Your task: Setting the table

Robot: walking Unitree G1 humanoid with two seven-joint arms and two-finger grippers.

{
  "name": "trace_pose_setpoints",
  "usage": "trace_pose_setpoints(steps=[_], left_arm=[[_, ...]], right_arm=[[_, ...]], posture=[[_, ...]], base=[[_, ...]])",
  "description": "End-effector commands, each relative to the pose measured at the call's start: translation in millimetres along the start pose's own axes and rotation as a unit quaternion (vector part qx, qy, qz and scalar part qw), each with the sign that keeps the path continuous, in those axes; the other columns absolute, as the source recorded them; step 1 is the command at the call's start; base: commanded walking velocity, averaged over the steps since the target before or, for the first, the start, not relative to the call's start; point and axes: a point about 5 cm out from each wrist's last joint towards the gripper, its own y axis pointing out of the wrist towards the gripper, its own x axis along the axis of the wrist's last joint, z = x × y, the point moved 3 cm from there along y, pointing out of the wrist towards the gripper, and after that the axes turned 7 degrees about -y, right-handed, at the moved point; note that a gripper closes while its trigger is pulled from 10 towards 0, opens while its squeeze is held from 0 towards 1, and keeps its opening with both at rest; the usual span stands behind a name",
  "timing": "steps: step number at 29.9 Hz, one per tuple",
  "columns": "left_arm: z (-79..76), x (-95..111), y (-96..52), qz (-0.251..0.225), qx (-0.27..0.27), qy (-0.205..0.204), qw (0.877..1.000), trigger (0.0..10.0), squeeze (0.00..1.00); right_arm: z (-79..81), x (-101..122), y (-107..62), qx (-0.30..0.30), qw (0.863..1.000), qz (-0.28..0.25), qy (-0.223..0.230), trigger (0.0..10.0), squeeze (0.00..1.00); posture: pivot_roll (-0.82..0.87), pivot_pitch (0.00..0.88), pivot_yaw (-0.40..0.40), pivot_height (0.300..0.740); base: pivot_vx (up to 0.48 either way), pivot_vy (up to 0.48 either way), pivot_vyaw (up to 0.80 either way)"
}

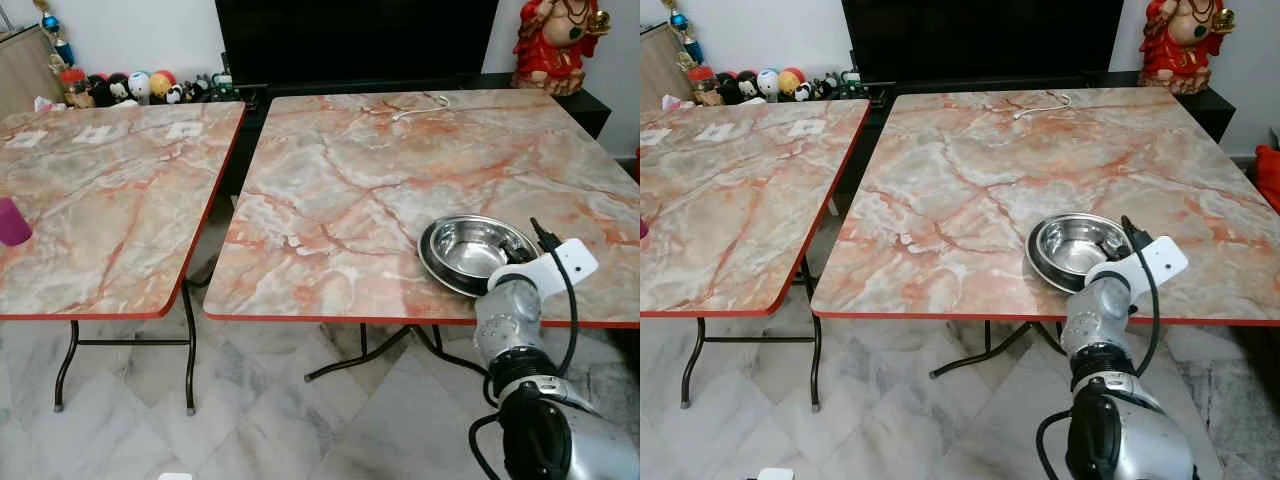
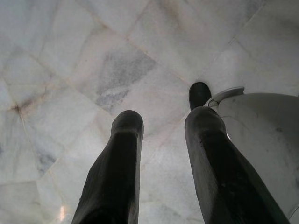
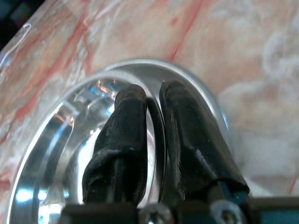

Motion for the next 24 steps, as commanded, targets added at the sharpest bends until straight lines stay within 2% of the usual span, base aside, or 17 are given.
trace_pose_setpoints(steps=[1,10,14,15,16,19,21,23,24], left_arm=[[3.2,-2,-0.4,0.004,0.003,-0.003,1.0,10.0,0.0],[3.2,-2,-0.5,0.004,0.002,-0.003,1.0,10.0,0.0],[3.0,-2,-0.5,0.002,0.002,-0.006,1.0,10.0,0.0],[2.8,-2,-0.6,0.0,0.002,-0.01,1.0,10.0,0.0],[2.8,-2,-0.6,-0.001,0.002,-0.01,1.0,10.0,0.0],[2.6,-2,-0.7,-0.001,0.003,-0.011,1.0,10.0,0.0],[1.6,-3,-0.8,-0.001,0.002,-0.016,1.0,10.0,0.0],[1.2,-3,-0.8,-0.002,0.001,-0.018,1.0,10.0,0.0],[0.4,-3,-0.9,-0.002,0.001,-0.019,1.0,10.0,0.0]], right_arm=[[6.0,5,0.8,0.005,1.0,-0.004,0.001,10.0,0.0],[1.5,5,0.6,-0.006,1.0,-0.012,-0.008,10.0,0.0],[1.8,14,-0.5,0.002,0.998,-0.054,-0.041,10.0,0.0],[6.4,23,-3.6,0.021,0.992,-0.098,-0.081,10.0,0.0],[10.3,27,-6.4,0.037,0.987,-0.12,-0.099,10.0,0.0],[16.0,30,-10.8,0.063,0.98,-0.147,-0.123,10.0,0.0],[31.6,27,-26.9,0.149,0.954,-0.19,-0.175,10.0,0.0],[36.1,24,-32.9,0.181,0.944,-0.197,-0.193,10.0,0.0],[40.6,18,-39.3,0.216,0.932,-0.197,-0.214,10.0,0.0]], posture=[[-0.05,0.0,0.042,0.74],[-0.05,0.0,0.045,0.74],[-0.05,0.0,0.042,0.74],[-0.05,0.0,0.039,0.74],[-0.05,0.0,0.039,0.74],[-0.05,0.0,0.035,0.74],[-0.06,0.0,0.031,0.74],[-0.07,0.0,0.03,0.74],[-0.07,0.0,0.025,0.74]], base=[[0.0,0.0,0.0],[0.0,0.0,0.0],[0.0,0.0,0.0],[0.0,0.0,0.0],[0.0,0.0,0.0],[0.0,0.0,0.0],[0.0,0.0,0.0],[0.0,0.0,0.0],[0.0,0.0,0.0]])
